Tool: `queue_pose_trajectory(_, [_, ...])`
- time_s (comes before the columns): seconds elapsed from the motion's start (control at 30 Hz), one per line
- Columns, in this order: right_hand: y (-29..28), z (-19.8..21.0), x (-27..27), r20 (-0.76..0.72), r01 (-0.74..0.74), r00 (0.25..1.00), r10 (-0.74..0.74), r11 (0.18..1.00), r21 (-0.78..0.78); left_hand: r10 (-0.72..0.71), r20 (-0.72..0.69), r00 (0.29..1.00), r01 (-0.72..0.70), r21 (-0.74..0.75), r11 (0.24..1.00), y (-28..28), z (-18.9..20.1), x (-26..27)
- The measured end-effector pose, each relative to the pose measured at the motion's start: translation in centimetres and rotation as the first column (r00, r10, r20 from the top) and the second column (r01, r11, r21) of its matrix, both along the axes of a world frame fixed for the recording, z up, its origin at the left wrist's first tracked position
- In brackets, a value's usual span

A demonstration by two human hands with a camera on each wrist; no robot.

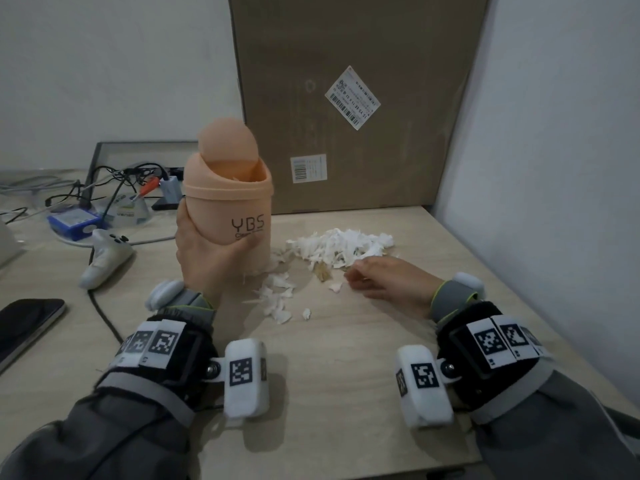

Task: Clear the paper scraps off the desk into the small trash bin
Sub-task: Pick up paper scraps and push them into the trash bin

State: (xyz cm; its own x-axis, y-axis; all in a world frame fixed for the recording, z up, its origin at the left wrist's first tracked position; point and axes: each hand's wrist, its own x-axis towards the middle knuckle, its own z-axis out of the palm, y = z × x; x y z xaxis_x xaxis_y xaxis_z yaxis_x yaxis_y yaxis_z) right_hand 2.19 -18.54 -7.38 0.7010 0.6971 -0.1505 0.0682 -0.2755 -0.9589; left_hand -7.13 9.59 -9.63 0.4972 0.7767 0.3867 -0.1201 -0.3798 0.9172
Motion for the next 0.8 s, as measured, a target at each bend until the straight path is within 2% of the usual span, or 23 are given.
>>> queue_pose_trajectory(0.07, [0.1, 0.0, 0.0, 0.057, 0.043, 0.997, -0.046, 0.998, 0.054, 0.018, 0.004, 1.0, -0.018, -0.012, 1.0, 0.5, 0.0, -0.1])
queue_pose_trajectory(0.17, [0.9, 0.5, -1.1, 0.005, 0.036, 0.999, -0.038, 0.982, 0.186, 0.021, 0.018, 1.0, -0.02, -0.014, 1.0, 1.4, 0.2, -0.6])
queue_pose_trajectory(0.27, [3.3, 0.6, -3.3, -0.139, -0.072, 0.984, 0.113, 0.96, 0.271, -0.004, 0.05, 0.999, 0.005, -0.039, 0.999, 2.4, 0.3, -1.3])
queue_pose_trajectory(0.37, [6.3, 0.0, -5.5, -0.256, -0.255, 0.91, 0.325, 0.929, 0.269, -0.033, 0.069, 0.997, 0.038, -0.076, 0.996, 2.6, 0.5, -1.8])
queue_pose_trajectory(0.43, [8.2, -0.5, -6.3, -0.274, -0.291, 0.897, 0.348, 0.929, 0.227, -0.044, 0.089, 0.995, 0.052, -0.086, 0.995, 2.6, 0.5, -1.9])
queue_pose_trajectory(0.5, [9.6, -0.8, -6.3, -0.266, -0.201, 0.93, 0.254, 0.957, 0.21, -0.042, 0.094, 0.995, 0.05, -0.084, 0.995, 2.8, 0.5, -2.0])
queue_pose_trajectory(0.63, [9.5, -0.9, -4.2, -0.22, 0.125, 0.972, -0.079, 0.971, 0.205, -0.032, 0.076, 0.997, 0.038, -0.072, 0.997, 3.1, 0.3, -2.1])
queue_pose_trajectory(0.7, [8.9, -0.7, -3.2, -0.107, 0.267, 0.961, -0.256, 0.957, 0.115, -0.026, 0.063, 0.998, 0.03, -0.069, 0.997, 3.2, 0.2, -2.0])
queue_pose_trajectory(0.77, [8.5, -0.8, -2.5, 0.023, 0.331, 0.943, -0.331, 0.944, 0.0, -0.023, 0.052, 0.998, 0.026, -0.065, 0.998, 3.4, 0.0, -1.9])
queue_pose_trajectory(0.8, [8.3, -0.7, -2.4, 0.056, 0.352, 0.935, -0.351, 0.936, -0.009, -0.02, 0.045, 0.999, 0.023, -0.065, 0.998, 3.5, 0.0, -1.9])
